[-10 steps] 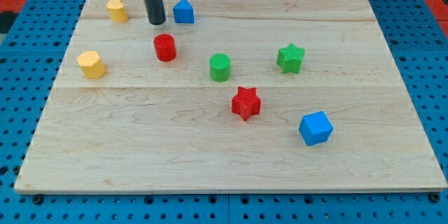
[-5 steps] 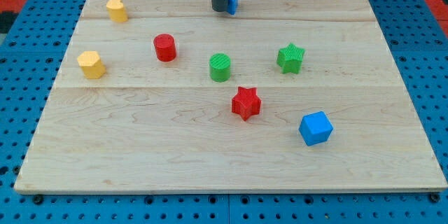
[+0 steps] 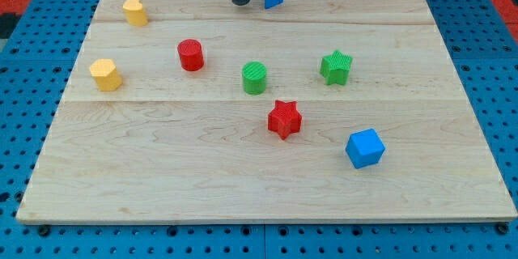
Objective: Place the blue triangle at the top center of the board
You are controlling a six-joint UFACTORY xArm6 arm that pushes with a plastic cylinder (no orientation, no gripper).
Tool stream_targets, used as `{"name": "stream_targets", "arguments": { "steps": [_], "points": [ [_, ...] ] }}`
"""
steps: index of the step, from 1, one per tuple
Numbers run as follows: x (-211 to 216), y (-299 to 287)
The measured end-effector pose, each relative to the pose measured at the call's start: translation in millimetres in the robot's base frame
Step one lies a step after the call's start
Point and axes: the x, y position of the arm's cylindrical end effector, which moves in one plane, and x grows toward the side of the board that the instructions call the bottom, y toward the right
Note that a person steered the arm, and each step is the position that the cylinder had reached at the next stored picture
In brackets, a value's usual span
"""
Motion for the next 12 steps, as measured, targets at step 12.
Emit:
{"name": "stream_targets", "arguments": {
  "steps": [12],
  "points": [
    [56.2,-11.8]
  ]
}}
